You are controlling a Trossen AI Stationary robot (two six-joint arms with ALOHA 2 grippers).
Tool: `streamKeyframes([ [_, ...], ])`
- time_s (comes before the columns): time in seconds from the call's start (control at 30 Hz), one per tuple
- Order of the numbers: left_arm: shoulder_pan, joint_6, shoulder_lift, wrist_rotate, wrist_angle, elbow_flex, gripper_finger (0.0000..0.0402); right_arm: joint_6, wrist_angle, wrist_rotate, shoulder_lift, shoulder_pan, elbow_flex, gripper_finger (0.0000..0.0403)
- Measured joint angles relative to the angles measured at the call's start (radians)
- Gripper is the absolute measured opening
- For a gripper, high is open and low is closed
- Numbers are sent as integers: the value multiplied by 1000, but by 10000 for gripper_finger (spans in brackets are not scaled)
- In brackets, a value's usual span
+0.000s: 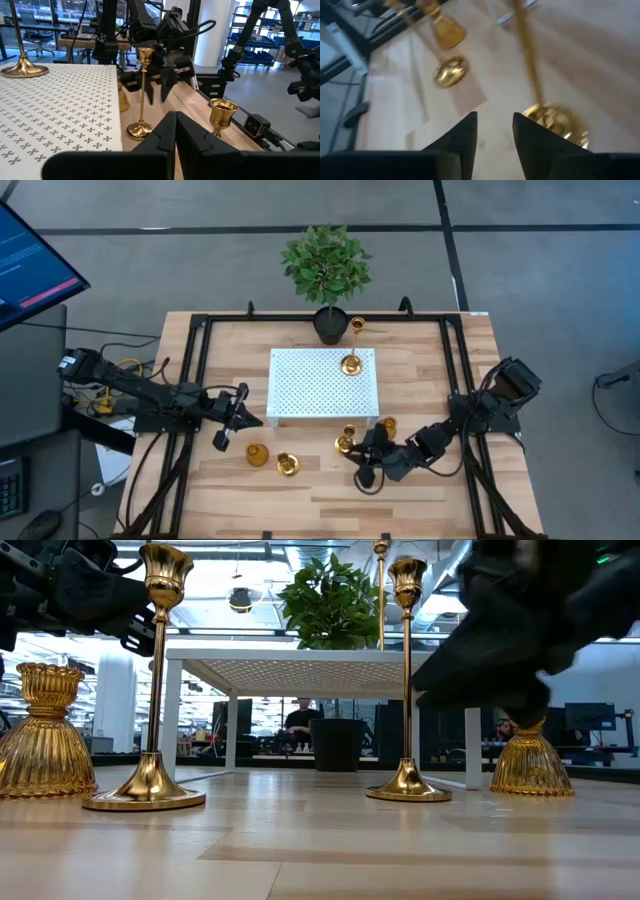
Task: Pick & Place candle stick holders
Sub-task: Put the right gold candle holder on the shelf
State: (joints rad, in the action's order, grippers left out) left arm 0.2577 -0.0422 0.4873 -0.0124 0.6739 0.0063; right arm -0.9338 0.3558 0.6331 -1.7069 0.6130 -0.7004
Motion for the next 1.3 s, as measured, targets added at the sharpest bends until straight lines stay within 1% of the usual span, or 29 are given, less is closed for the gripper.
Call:
streamKeyframes([
  [0.07, 0, 0, 0, 0, 0, 0, 8, -16, -8, 32, 0, 30, -11, 101],
  [0.17, 0, 0, 0, 0, 0, 0, 8, -20, -63, 142, 1, 75, -54, 90],
  [0.23, 0, 0, 0, 0, 0, 0, 8, -41, -155, 207, 1, 101, -99, 83],
  [0.33, 0, 0, 0, 0, 0, 0, 8, -110, -331, 257, 1, 126, -181, 76],
  [0.43, 0, 0, 0, 0, 0, 0, 8, -199, -518, 258, 1, 134, -263, 74],
  [0.5, 0, 0, 0, 0, 0, 0, 8, -239, -594, 256, 1, 133, -306, 74],
  [0.7, 0, 0, 0, 0, 0, 0, 8, -252, -616, 252, -7, 147, -375, 74],
  [0.77, 0, 0, 0, 0, 0, 0, 8, -279, -631, 252, -36, 155, -399, 74],
  [0.87, 0, 0, 1, -5, 0, 0, 8, -390, -733, 255, -94, 163, -459, 69],
  [0.93, 0, 0, 4, -16, -1, 0, 8, -485, -845, 251, -142, 166, -509, 61],
  [1.0, 0, 0, 6, -36, -1, 0, 8, -584, -951, 225, -196, 171, -572, 51],
  [1.13, 0, 0, 17, -45, -1, 0, 8, -724, -1168, 206, -278, 178, -697, 28],
  [1.2, -1, 0, 24, -45, -1, 0, 8, -753, -1233, 215, -307, 173, -742, 17],
  [1.3, -1, 0, 26, -45, 1, 0, 8, -752, -1231, 218, -329, 155, -763, 4],
])
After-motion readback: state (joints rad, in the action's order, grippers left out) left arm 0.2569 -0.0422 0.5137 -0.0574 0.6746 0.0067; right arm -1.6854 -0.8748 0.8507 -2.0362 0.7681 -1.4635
